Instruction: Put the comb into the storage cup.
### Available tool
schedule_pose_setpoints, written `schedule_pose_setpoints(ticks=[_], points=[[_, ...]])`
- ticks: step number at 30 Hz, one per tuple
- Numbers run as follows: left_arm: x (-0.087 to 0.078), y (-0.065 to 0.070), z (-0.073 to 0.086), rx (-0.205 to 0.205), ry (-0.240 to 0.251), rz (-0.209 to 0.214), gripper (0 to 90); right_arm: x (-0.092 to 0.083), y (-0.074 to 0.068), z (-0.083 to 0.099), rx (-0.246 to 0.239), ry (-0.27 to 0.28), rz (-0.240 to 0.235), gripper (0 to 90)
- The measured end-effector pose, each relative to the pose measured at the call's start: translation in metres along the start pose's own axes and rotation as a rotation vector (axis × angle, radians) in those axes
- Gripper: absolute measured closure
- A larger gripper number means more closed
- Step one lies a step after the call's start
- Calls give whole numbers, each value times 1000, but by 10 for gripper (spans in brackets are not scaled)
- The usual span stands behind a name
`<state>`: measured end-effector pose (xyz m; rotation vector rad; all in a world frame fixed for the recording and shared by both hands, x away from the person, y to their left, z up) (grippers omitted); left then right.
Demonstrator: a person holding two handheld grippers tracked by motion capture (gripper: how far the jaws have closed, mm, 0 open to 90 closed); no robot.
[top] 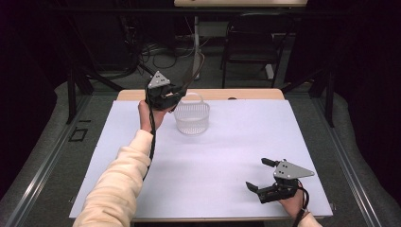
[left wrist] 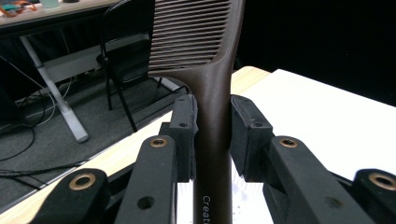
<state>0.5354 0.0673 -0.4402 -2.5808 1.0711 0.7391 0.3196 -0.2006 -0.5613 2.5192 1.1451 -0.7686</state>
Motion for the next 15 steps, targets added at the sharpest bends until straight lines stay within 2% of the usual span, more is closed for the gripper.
schedule_pose_setpoints(ticks=[7, 15], points=[[-3, -1, -6, 3, 17, -8, 722, 0, 0, 0, 0, 1, -2, 0], [1, -1, -6, -4, 30, -6, 722, 0, -1, 0, -2, 1, -1, 0]])
Point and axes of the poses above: each handheld gripper's, and its own axes: x roughly forward along the jaws, z roughly out of its underside, y roughly to its right, the point moved 9 cm from there along x, roughly forward along the jaws, and after that the axes turned 12 degrees about -y, right-handed, at the moved point
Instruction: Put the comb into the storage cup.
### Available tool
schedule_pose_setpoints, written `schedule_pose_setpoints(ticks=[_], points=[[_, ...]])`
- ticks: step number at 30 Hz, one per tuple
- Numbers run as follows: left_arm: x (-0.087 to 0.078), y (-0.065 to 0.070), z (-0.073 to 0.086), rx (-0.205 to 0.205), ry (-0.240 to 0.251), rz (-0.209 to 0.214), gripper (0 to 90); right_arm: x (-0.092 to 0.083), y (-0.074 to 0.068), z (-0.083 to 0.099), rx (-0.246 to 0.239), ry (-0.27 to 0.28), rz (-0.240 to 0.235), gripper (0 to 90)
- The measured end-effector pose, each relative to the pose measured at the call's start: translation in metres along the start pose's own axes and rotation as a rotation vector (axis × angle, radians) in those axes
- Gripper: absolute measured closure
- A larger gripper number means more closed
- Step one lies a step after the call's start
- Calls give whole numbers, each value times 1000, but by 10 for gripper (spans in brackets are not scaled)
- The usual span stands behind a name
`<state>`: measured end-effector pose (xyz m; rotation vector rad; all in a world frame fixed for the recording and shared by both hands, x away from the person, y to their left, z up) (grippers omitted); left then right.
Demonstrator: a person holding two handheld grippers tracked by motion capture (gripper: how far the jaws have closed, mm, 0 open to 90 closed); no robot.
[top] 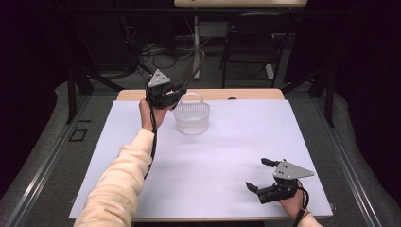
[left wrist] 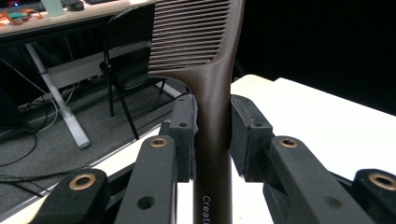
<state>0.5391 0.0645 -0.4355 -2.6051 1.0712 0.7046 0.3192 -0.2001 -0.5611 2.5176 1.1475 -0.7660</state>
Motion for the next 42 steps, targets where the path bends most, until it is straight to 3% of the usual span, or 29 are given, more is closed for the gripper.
schedule_pose_setpoints(ticks=[17, 42], points=[[9, 6, -5, -12, 32, 20, 722, 0, 0, 1, 0, -7, 0, 0], [26, 11, -2, -22, 40, 48, 722, 0, 1, 0, 3, 0, -4, 0]])
Point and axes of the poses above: each handheld gripper's, and its own axes: x roughly forward along the jaws, z roughly out of its underside, y roughly to its right, the point moved 9 cm from there along x, roughly forward along the jaws, and after that the axes turned 12 degrees about -y, right-handed, at the moved point
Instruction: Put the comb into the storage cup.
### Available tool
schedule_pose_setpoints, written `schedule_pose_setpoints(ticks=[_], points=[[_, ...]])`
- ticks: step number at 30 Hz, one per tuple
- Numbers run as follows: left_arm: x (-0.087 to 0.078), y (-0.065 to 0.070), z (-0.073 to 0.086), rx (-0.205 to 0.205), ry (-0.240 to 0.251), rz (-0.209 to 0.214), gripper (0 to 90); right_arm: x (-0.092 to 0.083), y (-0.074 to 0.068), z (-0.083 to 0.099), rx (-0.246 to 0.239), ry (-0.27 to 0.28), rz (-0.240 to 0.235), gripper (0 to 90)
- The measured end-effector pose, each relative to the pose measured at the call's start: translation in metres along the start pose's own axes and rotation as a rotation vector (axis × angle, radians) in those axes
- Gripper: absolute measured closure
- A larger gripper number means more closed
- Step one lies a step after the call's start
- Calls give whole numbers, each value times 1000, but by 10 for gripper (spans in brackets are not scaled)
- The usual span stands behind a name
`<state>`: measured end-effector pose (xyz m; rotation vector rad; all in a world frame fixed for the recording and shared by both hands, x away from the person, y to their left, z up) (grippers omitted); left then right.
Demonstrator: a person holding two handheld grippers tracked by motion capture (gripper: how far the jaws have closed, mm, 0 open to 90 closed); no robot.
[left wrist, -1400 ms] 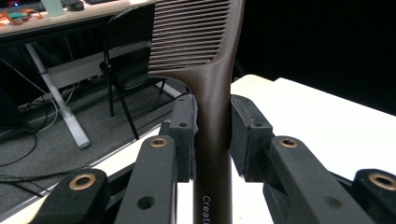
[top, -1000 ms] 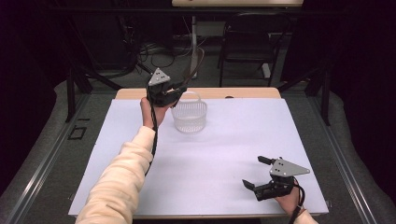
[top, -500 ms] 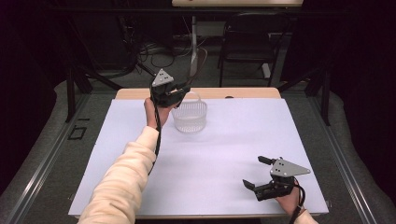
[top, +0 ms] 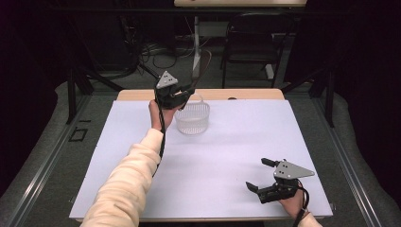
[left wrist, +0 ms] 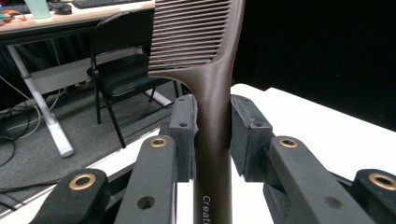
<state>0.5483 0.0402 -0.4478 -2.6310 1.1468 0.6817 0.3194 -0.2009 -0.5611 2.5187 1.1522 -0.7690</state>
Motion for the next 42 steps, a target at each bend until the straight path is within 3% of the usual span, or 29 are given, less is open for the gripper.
schedule_pose_setpoints(ticks=[14, 27, 42], points=[[5, 1, 1, 4, 16, 11, 722, 0, 0, 0, -2, -1, 1, 0], [13, 2, 6, 33, 20, 28, 722, 0, 0, 0, -2, -2, 1, 1], [18, -3, 16, 61, -9, 23, 722, 0, 0, 0, -1, -5, 2, 2]])
Point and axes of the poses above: each handheld gripper's, and its own axes: x roughly forward along the jaws, z roughly out of its underside, y roughly to its right, the point moved 9 cm from there along x, roughly forward along the jaws, and after that the axes turned 12 degrees about -y, right-handed, at the moved point
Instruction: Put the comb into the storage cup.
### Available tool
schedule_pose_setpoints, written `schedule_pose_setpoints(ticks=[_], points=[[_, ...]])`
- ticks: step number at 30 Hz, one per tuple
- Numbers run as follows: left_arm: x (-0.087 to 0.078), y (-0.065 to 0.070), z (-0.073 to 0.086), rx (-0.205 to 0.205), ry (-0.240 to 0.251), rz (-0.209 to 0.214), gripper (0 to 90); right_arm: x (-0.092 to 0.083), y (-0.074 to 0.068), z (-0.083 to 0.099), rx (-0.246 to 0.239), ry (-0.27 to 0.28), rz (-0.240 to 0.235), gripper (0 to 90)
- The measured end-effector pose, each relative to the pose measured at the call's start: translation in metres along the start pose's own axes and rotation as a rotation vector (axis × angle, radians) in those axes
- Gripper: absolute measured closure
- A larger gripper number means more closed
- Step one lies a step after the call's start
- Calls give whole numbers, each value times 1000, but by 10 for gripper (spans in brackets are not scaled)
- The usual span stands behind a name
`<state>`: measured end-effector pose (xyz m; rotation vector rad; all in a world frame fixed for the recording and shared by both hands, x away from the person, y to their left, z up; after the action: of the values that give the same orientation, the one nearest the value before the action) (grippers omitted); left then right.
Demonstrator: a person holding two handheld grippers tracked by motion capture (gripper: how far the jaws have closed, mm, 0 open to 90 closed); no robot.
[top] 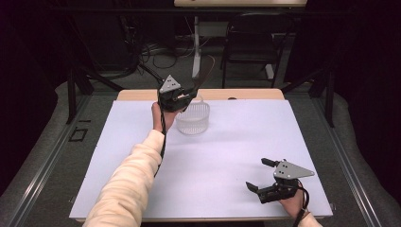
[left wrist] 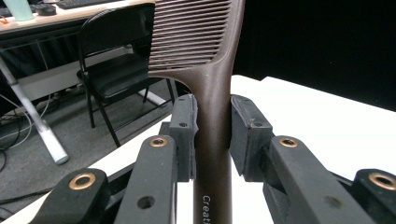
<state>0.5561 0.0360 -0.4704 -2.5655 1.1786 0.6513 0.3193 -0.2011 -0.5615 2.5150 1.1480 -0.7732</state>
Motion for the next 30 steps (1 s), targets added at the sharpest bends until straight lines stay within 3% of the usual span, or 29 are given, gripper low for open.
schedule_pose_setpoints(ticks=[17, 30], points=[[9, 0, 14, 40, -42, 3, 723, 0, 0, 0, 2, -3, 2, 2], [12, 0, 23, 42, -57, 9, 722, 0, 0, 0, 3, -4, 2, 3]])
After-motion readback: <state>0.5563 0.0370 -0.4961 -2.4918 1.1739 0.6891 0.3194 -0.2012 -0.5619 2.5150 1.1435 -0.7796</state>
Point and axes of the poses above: each handheld gripper's, and its own axes: x roughly forward along the jaws, z roughly out of its underside, y roughly to its right, the point moved 9 cm from there along x, roughly forward along the jaws, and after that the axes turned 12 degrees about -y, right-handed, at the moved point
